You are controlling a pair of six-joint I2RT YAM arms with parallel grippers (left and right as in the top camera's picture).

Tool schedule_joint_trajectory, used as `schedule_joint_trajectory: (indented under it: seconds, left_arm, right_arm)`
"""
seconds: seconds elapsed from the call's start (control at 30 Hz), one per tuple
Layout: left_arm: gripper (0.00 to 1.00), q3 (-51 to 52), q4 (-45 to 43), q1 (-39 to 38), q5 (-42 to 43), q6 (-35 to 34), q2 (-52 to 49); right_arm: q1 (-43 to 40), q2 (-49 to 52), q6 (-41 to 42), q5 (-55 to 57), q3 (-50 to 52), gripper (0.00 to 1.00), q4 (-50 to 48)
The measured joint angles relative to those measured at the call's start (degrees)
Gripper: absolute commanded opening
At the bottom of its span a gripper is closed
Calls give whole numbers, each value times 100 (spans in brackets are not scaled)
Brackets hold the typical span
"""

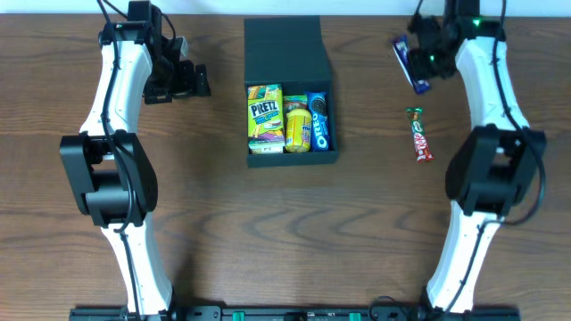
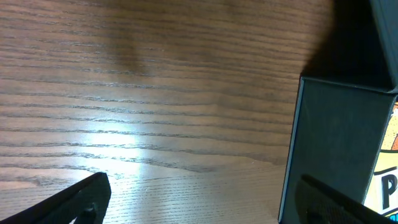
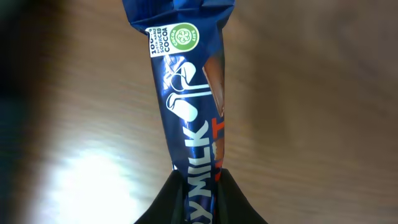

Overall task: Pack container
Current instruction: 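Reach the right gripper to the blue Dairy Milk bar and grasp it, then carry the Dairy Milk bar with the right gripper into the box, then withdraw the right gripper to the red KitKat and grasp it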

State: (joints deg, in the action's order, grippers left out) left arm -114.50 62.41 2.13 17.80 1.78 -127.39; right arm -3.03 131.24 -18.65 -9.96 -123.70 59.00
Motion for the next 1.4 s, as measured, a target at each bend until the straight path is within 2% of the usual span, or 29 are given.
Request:
schedule_joint_trajectory:
  seconds: [0.1,0.2,0.3,0.4,0.57,0.7,0.77,0.93,0.97,1.17,1.3,1.4]
  left_arm:
    - [95,0,17,0,0,0,0]
    - [95,0,57,0,0,0,0]
    - [95,0,79,0,2,0,0]
    - [96,0,138,2,2,0,0]
    - [96,0,173,2,2,2,0]
    - [95,0,192,0,-2,42,0]
    - [95,0,195,2,-2,114,0]
    - [95,0,192,2,-2,166,0]
    - [95,0,192,0,-2,170,0]
    - [95,0,192,2,-2,170,0]
    - [95,0,190,2,-2,170,0]
    - [95,0,170,0,-2,170,0]
  right_arm:
    - [378,-634,356,-177,-24,13,101]
    - [831,-1025,1034,-262,-79,8,341]
    - [1252,-1086,2009,-319,-105,3,750]
    - [1690,-1008,3132,-332,-94,4,1263]
    - [2131,-925,3954,-175,66,7,1445]
    - [2433,-881,4256,-33,195,9,1451]
    - [2551,-881,4428,83,219,30,1478]
    - [2636,-881,4721,273,227,66,1491]
    - [2636,-881,4736,293,227,70,1488]
    - [2634,-881,4804,610,227,76,1403]
    - [2575,-881,4736,1473,227,81,1438]
    - [2326,-881,4382,2144,229,84,1377]
